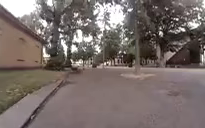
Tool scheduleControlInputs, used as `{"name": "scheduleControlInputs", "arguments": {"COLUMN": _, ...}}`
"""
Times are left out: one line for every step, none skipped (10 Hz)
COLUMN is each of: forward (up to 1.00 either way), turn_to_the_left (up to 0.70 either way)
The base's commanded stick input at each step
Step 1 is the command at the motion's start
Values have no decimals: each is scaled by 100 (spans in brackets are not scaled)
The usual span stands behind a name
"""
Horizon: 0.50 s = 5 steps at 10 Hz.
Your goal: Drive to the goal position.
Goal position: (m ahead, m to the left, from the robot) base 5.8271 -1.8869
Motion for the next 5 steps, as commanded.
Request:
{"name": "scheduleControlInputs", "arguments": {"forward": 70, "turn_to_the_left": 0}}
{"name": "scheduleControlInputs", "arguments": {"forward": 70, "turn_to_the_left": -34}}
{"name": "scheduleControlInputs", "arguments": {"forward": 70, "turn_to_the_left": -35}}
{"name": "scheduleControlInputs", "arguments": {"forward": 70, "turn_to_the_left": -35}}
{"name": "scheduleControlInputs", "arguments": {"forward": 70, "turn_to_the_left": -35}}
